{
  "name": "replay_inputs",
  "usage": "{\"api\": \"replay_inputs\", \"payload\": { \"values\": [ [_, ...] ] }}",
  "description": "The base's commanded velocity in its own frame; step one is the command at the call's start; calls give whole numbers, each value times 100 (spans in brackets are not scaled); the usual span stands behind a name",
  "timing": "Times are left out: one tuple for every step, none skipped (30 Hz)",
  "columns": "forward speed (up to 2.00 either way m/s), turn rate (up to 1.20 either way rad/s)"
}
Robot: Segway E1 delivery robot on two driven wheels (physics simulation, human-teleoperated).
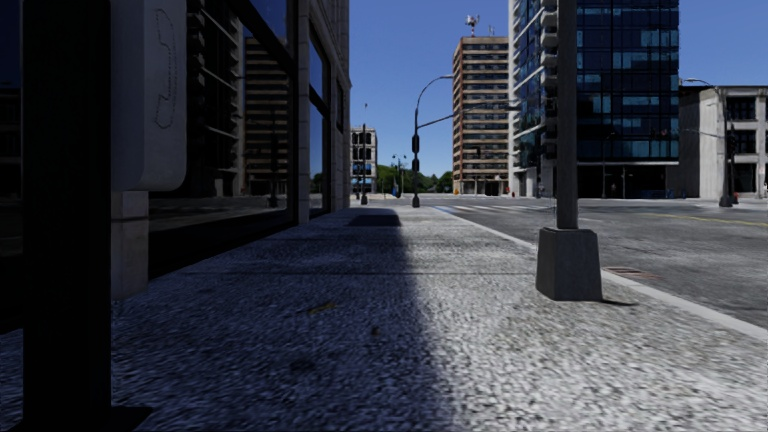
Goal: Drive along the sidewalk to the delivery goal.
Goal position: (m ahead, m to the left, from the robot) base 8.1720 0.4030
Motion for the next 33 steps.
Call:
{"api": "replay_inputs", "payload": {
  "values": [
    [200,12],
    [200,0],
    [200,0],
    [200,0],
    [200,0],
    [200,0],
    [200,0],
    [200,0],
    [200,0],
    [200,0],
    [200,0],
    [200,0],
    [200,0],
    [200,0],
    [200,0],
    [200,0],
    [200,0],
    [200,0],
    [200,0],
    [200,0],
    [200,0],
    [200,0],
    [200,0],
    [200,0],
    [200,0],
    [200,0],
    [200,0],
    [200,0],
    [200,0],
    [200,0],
    [200,0],
    [200,0],
    [200,0]
  ]
}}
